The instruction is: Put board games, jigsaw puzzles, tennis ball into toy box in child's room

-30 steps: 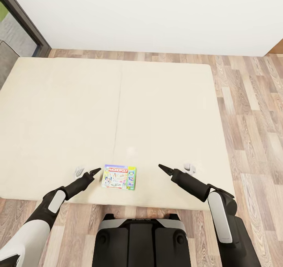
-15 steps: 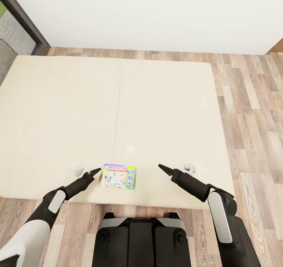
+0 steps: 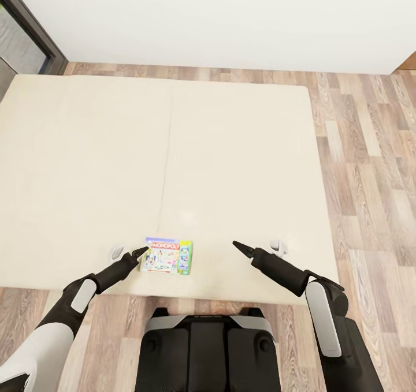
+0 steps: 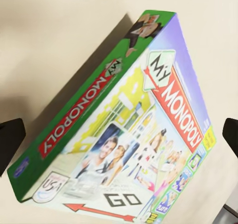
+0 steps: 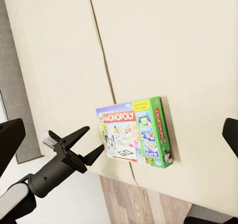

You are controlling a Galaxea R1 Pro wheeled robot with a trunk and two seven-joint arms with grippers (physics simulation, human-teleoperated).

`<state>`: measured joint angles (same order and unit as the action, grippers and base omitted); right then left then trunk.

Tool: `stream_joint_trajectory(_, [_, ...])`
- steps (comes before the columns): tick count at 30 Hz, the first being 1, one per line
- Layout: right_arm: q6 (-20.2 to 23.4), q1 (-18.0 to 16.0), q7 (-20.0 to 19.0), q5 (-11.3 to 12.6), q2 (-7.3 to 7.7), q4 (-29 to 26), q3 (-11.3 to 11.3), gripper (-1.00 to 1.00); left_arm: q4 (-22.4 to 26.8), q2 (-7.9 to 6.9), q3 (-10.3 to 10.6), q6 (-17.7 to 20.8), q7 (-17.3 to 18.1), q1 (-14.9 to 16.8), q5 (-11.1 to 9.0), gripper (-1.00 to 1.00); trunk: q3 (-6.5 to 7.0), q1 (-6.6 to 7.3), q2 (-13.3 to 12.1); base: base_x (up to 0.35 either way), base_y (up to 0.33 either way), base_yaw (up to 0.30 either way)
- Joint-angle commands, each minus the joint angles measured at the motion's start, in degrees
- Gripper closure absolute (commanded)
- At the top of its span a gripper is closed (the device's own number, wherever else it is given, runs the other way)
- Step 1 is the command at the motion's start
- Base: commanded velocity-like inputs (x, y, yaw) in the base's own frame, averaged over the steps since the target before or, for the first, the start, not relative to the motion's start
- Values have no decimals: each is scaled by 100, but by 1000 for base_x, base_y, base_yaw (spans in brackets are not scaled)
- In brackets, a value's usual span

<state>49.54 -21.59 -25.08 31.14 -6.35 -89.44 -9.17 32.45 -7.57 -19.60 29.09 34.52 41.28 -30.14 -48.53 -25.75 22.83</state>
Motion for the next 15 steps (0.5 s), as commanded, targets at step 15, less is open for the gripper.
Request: stream_joint_trajectory(15, [56,-4,-43,-12,-7,-3,-23,-100,-2,0,-10,44,10,3,-27,-100,-89,-3,9,0,-22,0])
